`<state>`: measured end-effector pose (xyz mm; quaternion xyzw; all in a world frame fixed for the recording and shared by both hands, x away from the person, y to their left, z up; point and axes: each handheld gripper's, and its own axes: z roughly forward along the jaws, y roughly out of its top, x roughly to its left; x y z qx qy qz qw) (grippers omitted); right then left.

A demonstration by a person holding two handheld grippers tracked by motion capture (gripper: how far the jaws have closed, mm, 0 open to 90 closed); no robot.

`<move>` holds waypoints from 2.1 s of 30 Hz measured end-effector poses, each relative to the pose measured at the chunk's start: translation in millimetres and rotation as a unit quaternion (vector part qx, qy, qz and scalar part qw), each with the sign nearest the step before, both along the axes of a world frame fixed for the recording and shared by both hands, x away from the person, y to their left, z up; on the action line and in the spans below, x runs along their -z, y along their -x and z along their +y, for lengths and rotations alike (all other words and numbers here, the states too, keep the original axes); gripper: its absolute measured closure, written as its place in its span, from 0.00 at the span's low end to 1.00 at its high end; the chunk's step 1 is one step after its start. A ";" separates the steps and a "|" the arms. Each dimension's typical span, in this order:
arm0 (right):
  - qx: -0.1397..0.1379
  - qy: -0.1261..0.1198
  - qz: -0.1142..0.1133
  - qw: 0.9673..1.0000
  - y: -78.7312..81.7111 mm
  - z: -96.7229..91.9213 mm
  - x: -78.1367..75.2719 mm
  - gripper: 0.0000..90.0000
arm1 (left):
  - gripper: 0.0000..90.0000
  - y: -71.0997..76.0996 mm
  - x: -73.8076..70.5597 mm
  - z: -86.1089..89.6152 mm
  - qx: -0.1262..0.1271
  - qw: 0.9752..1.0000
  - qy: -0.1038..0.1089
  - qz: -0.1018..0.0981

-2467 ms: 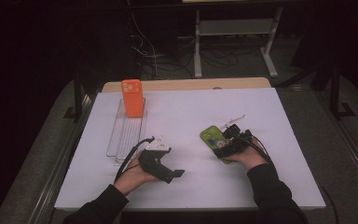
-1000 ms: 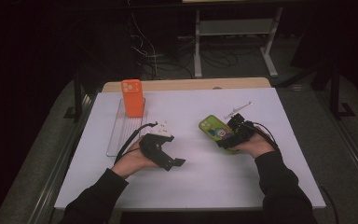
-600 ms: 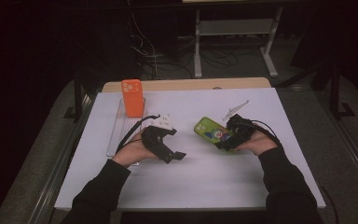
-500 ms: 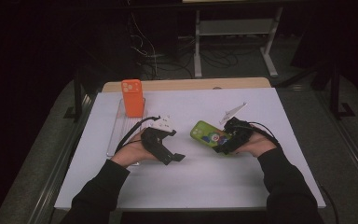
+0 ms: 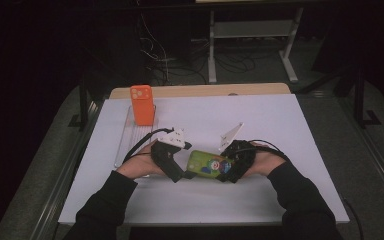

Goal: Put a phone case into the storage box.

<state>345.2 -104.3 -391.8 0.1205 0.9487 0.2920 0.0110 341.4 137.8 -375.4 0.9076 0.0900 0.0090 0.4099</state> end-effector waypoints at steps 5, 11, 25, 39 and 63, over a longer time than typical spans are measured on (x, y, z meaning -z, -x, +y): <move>-0.034 0.014 -0.006 0.999 9.3 14.1 -2.0 0.17 | 0.00 3.8 3.7 -4.6 0.026 1.000 -0.015 0.004; -0.062 0.016 -0.017 0.998 17.4 24.5 -8.7 0.17 | 0.00 9.0 10.4 -12.1 0.052 0.998 -0.037 0.008; -0.081 0.012 -0.019 0.996 22.6 31.9 -12.1 0.17 | 0.01 18.0 22.7 -26.0 0.083 0.994 -0.076 0.006; -0.088 0.012 -0.016 0.996 23.2 32.5 -11.7 0.17 | 0.14 18.0 23.2 -26.4 0.083 0.993 -0.077 0.010; -0.013 -0.053 -0.025 0.998 14.4 7.0 -16.2 0.00 | 0.17 11.0 19.1 -19.1 0.048 0.997 -0.066 0.017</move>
